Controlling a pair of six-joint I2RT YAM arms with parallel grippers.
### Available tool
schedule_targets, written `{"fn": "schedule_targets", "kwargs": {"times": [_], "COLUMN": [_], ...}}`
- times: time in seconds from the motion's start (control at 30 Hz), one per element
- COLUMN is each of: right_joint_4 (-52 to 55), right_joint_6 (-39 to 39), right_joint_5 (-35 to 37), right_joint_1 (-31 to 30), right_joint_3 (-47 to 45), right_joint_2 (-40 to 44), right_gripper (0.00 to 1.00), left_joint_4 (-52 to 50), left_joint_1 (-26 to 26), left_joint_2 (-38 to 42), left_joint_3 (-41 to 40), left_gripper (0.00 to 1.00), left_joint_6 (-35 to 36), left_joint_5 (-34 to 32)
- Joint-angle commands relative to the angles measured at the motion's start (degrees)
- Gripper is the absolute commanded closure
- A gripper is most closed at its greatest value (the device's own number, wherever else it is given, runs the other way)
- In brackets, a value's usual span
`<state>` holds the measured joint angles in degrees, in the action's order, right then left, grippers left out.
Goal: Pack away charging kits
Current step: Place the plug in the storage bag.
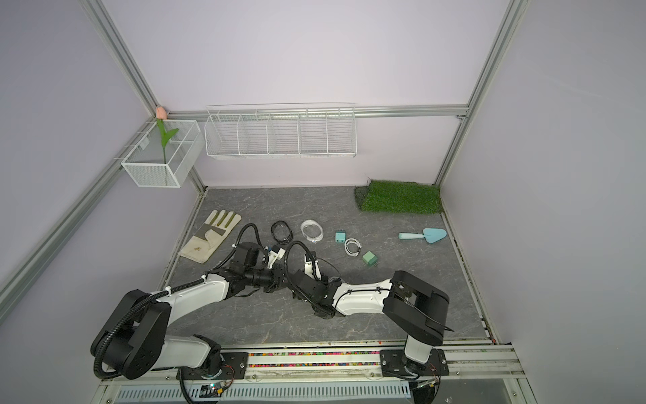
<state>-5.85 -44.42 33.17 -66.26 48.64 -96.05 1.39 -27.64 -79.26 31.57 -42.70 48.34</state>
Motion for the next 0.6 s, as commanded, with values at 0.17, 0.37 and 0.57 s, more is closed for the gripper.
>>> {"fn": "schedule_targets", "kwargs": {"times": [0.17, 0.37, 0.57], "right_joint_4": [-1.14, -3.94, -14.53], "right_joint_6": [1.93, 4.12, 19.37], "right_joint_5": [-3.29, -3.26, 0.59], "right_joint_1": [-0.46, -0.86, -5.60], "right_joint_3": [-2.19, -6.79, -15.82], "right_joint_2": [7.41, 10.80, 12.81], "right_gripper": [0.42, 0.54, 0.53], "left_joint_4": [-1.76, -3.93, -5.97], "left_joint_1": [-0.49, -0.51, -0.49], "left_joint_2": [-0.46, 0.94, 2.00], "left_joint_3": [1.30, 1.56, 2.39], "left_gripper": [1.00, 1.00, 1.00], "left_joint_6": [1.28, 1.90, 2.35], "left_joint_5": [-1.51, -2.80, -3.16]}}
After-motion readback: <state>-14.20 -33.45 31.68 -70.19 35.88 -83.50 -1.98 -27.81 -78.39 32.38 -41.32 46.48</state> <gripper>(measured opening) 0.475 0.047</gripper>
